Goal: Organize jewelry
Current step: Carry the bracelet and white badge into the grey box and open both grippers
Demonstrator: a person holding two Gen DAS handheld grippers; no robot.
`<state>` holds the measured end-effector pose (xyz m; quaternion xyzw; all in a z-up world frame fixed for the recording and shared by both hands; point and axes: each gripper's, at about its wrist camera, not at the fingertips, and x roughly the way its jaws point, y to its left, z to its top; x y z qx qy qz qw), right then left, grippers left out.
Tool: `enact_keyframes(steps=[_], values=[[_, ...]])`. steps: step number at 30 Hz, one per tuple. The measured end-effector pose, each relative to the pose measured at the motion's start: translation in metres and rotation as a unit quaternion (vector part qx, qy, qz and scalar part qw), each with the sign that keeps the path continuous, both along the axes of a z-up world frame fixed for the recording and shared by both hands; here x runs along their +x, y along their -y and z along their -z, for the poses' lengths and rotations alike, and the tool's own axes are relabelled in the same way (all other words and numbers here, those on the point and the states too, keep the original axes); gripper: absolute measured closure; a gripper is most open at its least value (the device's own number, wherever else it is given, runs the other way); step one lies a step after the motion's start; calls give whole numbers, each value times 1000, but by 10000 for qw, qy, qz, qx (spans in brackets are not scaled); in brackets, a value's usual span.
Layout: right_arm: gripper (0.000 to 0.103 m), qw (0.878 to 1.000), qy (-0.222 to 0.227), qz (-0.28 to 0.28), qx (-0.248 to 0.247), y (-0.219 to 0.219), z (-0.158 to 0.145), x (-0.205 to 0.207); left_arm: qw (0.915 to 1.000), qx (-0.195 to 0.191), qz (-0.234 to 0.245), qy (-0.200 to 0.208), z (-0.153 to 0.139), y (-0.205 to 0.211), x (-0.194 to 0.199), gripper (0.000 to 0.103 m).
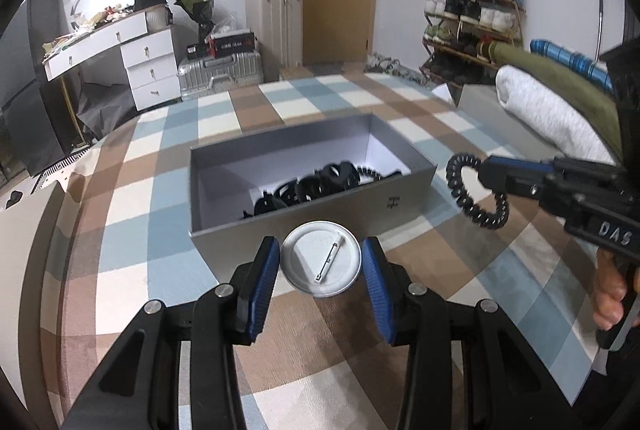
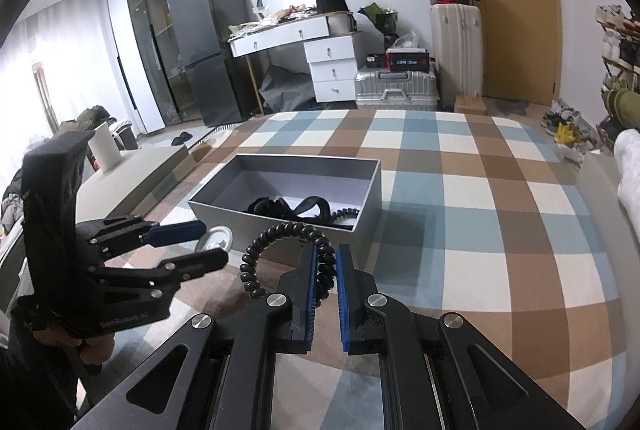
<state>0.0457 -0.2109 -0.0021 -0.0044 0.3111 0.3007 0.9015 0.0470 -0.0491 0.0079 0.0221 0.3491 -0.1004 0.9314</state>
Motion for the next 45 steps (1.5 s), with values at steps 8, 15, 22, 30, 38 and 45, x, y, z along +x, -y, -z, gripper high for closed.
enact_keyframes(steps=[8,15,22,30,38,45], values=[[94,9999,70,44,145,0,-1,2,9993,-200,-93,317,-12,-8,0,66],[94,9996,161,31,222,-6,-7,5,9978,-310,-243,535,-18,-16,4,66],[94,9993,285,-1,222,-14,-16,10,9958,-423,-434,685,-20,-26,11,66],[94,9991,391,6,171,-27,-23,21,9938,-599,-596,722,-16,-37,26,66],[94,9991,341,87,225,-35,-23,36,9919,-634,-802,749,-9,-44,33,66],[94,9991,312,198,205,-39,-17,44,9917,-650,-855,703,-5,-43,32,66]])
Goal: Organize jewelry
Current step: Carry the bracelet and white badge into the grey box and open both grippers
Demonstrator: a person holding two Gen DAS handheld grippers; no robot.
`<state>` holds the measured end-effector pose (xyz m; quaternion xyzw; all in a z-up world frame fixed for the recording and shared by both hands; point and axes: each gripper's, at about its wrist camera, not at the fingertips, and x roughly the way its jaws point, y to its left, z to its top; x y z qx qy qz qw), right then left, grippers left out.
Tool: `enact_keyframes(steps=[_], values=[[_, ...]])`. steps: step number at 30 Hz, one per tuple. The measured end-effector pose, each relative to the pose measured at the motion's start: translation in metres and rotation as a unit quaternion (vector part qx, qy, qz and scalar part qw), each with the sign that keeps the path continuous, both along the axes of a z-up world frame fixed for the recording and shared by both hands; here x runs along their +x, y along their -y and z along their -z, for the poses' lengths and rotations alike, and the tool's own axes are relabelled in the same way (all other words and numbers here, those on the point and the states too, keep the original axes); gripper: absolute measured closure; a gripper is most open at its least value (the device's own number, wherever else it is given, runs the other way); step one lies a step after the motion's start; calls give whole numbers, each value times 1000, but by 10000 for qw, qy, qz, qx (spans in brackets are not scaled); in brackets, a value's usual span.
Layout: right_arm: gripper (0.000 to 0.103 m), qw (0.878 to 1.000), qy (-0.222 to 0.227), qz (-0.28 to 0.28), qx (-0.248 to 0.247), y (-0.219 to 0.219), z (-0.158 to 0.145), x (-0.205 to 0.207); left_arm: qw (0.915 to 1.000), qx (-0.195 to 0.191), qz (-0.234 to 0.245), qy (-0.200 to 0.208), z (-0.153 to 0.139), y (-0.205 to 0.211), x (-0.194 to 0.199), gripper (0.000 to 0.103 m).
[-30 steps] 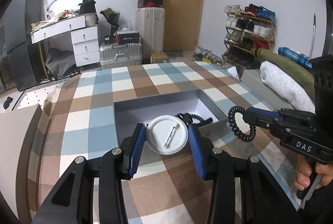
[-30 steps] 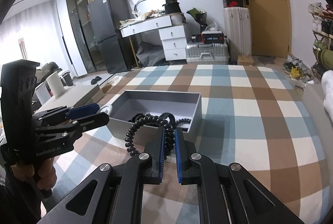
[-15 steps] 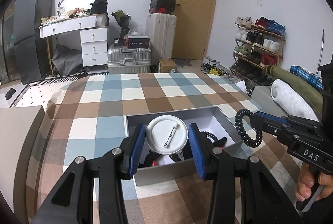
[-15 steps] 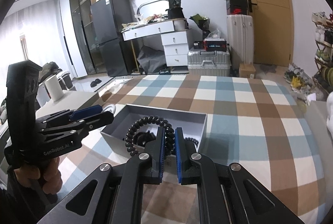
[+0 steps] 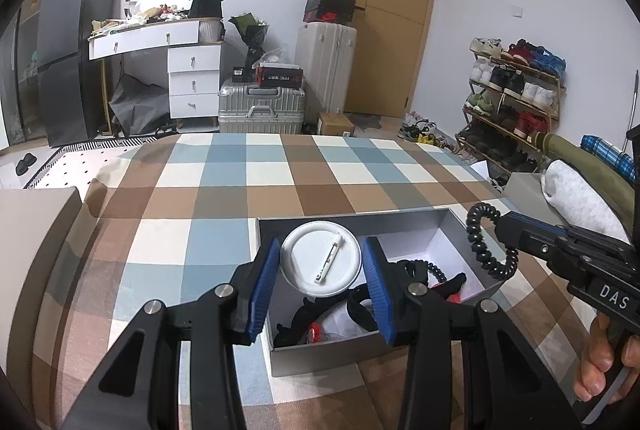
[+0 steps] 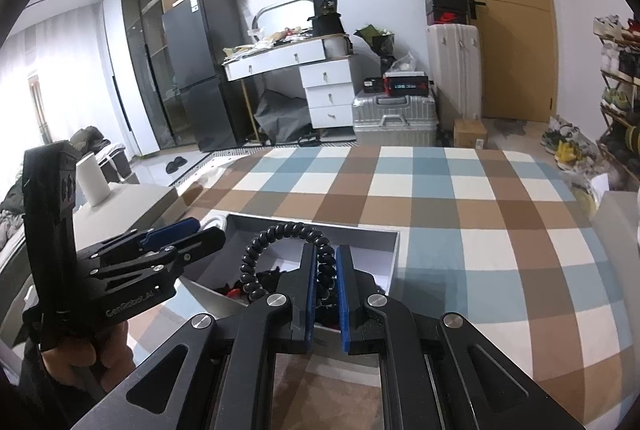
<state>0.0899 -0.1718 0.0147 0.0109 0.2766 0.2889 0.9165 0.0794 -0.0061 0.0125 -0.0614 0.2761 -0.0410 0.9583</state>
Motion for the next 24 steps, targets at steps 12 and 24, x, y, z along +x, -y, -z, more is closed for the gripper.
enact_keyframes(steps=[12,24], values=[[94,9999,-140,63,27,-11,8,15,10000,30,-76,13,-1,-1,3,66],[94,9995,-291,98,-110,-24,22,29,9999,127,-16,5,1,6,3,66]])
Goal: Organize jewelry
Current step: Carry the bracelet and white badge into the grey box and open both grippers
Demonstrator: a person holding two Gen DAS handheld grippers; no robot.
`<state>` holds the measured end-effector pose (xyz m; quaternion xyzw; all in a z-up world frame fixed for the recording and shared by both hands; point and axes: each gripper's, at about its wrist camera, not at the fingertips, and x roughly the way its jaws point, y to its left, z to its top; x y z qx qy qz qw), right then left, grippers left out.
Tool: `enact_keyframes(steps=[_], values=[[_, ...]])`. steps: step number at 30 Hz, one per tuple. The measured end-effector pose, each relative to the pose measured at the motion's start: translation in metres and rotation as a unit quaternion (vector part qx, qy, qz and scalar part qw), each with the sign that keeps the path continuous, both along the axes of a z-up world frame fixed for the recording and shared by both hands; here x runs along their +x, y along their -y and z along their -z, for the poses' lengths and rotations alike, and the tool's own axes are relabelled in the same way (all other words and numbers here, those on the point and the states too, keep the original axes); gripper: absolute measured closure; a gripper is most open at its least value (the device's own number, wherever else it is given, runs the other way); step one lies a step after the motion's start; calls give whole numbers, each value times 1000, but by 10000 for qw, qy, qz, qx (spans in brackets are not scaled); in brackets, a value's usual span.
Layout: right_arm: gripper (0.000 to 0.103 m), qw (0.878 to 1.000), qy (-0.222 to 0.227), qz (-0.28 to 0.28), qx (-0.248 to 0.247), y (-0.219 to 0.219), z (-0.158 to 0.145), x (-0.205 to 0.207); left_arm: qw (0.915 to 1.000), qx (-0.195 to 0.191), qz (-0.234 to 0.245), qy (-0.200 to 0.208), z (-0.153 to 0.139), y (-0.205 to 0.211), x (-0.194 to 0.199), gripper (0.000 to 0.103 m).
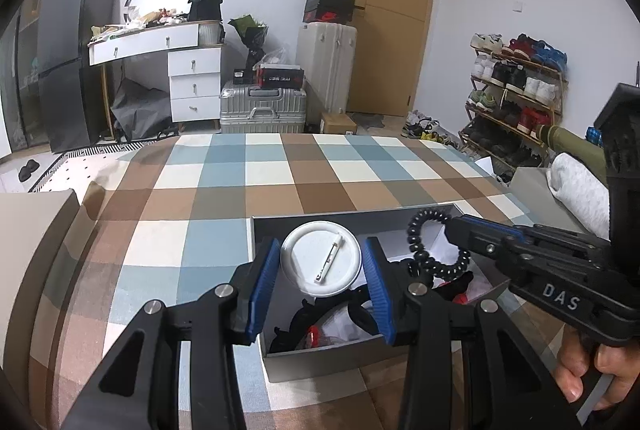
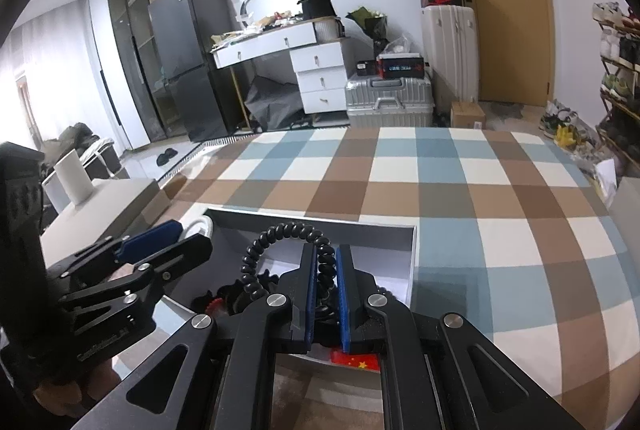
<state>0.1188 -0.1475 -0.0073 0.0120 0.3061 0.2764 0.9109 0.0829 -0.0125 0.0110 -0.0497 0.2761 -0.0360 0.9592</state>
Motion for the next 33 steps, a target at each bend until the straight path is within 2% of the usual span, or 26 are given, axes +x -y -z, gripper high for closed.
enact_keyframes(steps=[6,10,14,19,20,21,22,23,25,30,32,33], values=[[90,9999,-50,-84,-28,-2,2,1,10000,84,28,5,0,3,-1,66],[72,9998,149,100,59,6,-4,-5,10000,74,48,6,1,3,0,66],[65,9998,157,120,63,13,-7,-8,10000,55,27,16,0,3,-1,66],[34,9996,154,197,148,24,-8,-15,10000,-31,37,-3,-1,2,-3,65],[31,9995,147,198,172,27,-8,-17,10000,-27,41,-15,-2,2,-4,62],[25,9995,136,197,191,29,-8,-18,10000,-23,59,-25,-2,2,-5,50],[21,9995,126,192,214,32,-8,-19,10000,-28,59,-22,-2,2,-6,33],[18,9995,118,186,238,34,-8,-20,10000,-57,36,4,-3,1,-7,27],[15,9993,119,221,271,38,-7,-21,9999,-106,73,71,-4,2,-9,23],[13,9992,-3,263,295,47,0,-23,9999,-46,122,52,-5,5,-11,18],[10,9994,-27,210,263,48,2,-25,9999,-29,152,38,-5,6,-14,14],[5,9995,-16,196,253,49,3,-26,9999,19,149,49,-6,7,-17,8]])
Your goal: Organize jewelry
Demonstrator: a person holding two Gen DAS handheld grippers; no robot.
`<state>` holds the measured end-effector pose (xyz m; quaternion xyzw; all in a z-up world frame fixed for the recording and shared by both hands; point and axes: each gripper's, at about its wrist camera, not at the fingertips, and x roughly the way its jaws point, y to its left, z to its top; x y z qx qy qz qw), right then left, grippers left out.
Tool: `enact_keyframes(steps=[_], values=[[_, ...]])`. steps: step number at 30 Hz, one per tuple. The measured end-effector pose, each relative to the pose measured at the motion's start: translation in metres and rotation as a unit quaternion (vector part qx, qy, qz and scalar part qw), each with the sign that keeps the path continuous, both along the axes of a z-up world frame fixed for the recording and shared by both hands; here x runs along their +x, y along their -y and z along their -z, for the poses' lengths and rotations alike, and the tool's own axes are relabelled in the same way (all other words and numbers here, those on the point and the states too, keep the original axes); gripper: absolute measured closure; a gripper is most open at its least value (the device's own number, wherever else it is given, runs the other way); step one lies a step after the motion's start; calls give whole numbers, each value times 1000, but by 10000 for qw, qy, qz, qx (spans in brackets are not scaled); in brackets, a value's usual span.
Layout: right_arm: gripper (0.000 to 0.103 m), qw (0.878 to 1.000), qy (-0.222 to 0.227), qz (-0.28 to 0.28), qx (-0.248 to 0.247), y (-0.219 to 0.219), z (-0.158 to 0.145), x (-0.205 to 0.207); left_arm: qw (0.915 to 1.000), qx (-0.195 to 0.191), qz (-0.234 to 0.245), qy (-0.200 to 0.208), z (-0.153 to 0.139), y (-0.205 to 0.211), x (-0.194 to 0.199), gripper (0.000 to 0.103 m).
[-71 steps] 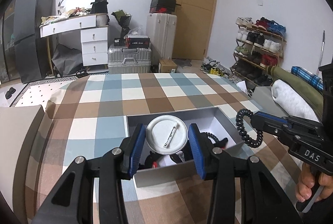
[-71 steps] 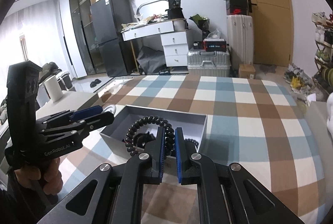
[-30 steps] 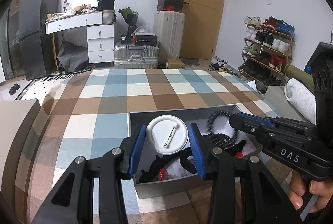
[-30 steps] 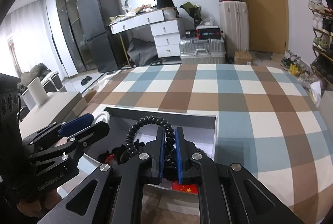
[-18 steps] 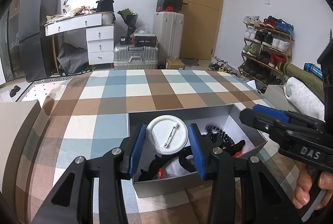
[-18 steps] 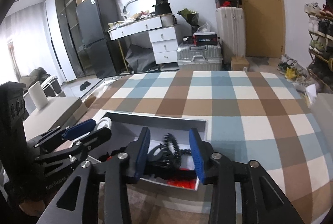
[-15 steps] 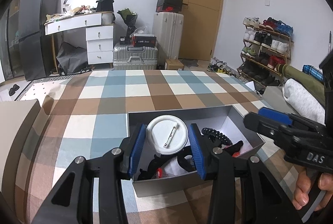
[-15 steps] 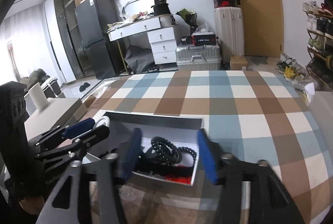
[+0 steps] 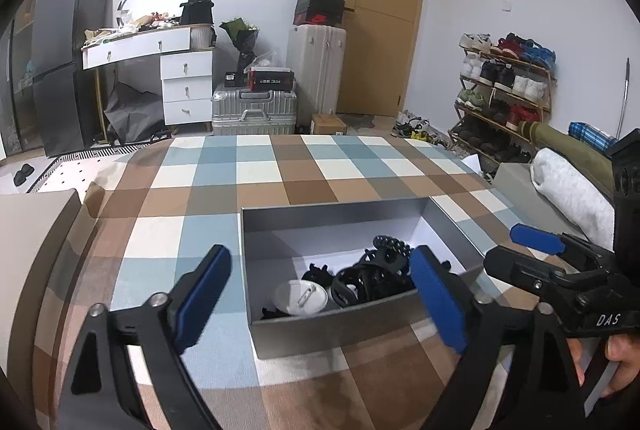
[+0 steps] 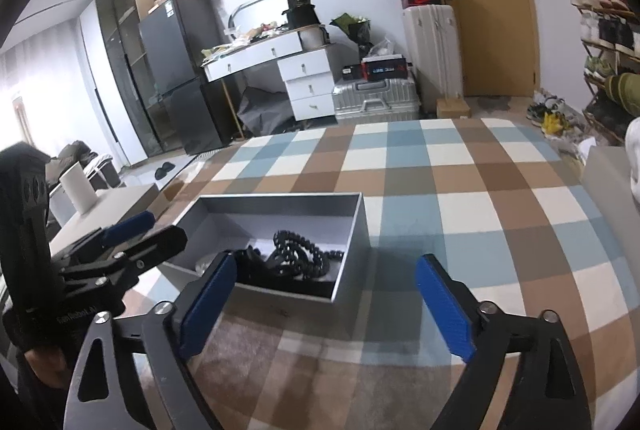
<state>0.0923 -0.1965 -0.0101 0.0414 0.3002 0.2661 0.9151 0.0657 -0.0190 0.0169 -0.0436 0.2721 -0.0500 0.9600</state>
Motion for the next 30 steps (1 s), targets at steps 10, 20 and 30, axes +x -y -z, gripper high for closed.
enact_keyframes(steps=[10,20,30], values=[[0,9984,456,-199,-262,-3,-5,-27,9986,425,-227,239,-8,1,-32,1],[0,9949,882,-487,-46,-4,-7,-53,9972,575,-385,284,3,-2,-41,1],[0,9934,1051,-446,87,0,-2,-57,9978,302,-521,264,14,-14,-39,1]])
